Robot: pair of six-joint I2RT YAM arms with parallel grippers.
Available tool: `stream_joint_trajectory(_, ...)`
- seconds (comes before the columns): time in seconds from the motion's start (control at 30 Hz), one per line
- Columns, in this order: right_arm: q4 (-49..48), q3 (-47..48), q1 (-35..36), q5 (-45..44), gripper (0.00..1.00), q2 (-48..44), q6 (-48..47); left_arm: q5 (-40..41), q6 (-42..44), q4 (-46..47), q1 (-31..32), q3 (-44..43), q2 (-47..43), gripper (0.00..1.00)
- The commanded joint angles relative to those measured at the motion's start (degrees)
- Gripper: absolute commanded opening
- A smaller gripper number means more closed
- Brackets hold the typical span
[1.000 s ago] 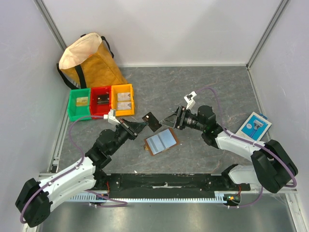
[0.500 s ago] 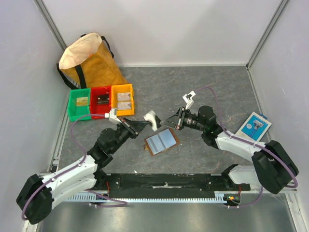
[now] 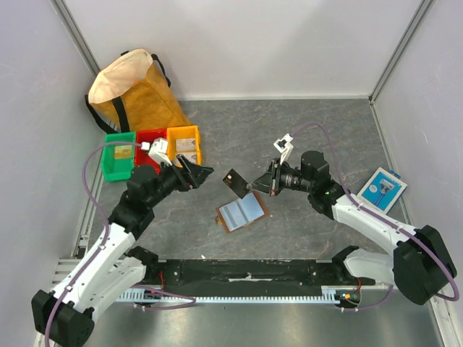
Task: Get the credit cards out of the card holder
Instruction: Remove the credit card from the card holder.
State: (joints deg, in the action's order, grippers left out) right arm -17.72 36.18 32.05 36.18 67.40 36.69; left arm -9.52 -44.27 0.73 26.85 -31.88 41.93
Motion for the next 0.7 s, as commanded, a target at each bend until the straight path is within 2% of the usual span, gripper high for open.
stream_joint_trajectory(0.0,7.24,4.59,-0.06,5.91,0.00,-2.53,-10.66,-17.62,16.65,-12.32,-4.61,-8.01,3.50,0.82)
stream_joint_trajectory(0.23,7.35,6.35,0.03,13.11,0.00,-2.45,-13.75,-35.11,27.91,-16.29,-4.62,-14.44,11.94,0.79)
stream_joint_trajectory(0.33,5.85,6.35,0.03,14.70,0.00,-2.36,-13.22,-38.46,30.38,-16.11,-4.53,-15.84,14.14,0.74)
stream_joint_trajectory(0.47,4.80,6.09,0.03,15.76,0.00,-2.53,-13.13,-43.37,31.53,-14.19,-4.53,-17.07,15.46,0.74)
stream_joint_trajectory(0.67,2.51,5.56,0.03,16.64,0.00,-2.62,-11.82,-45.94,32.23,-13.04,-2.25,-17.69,18.18,0.62)
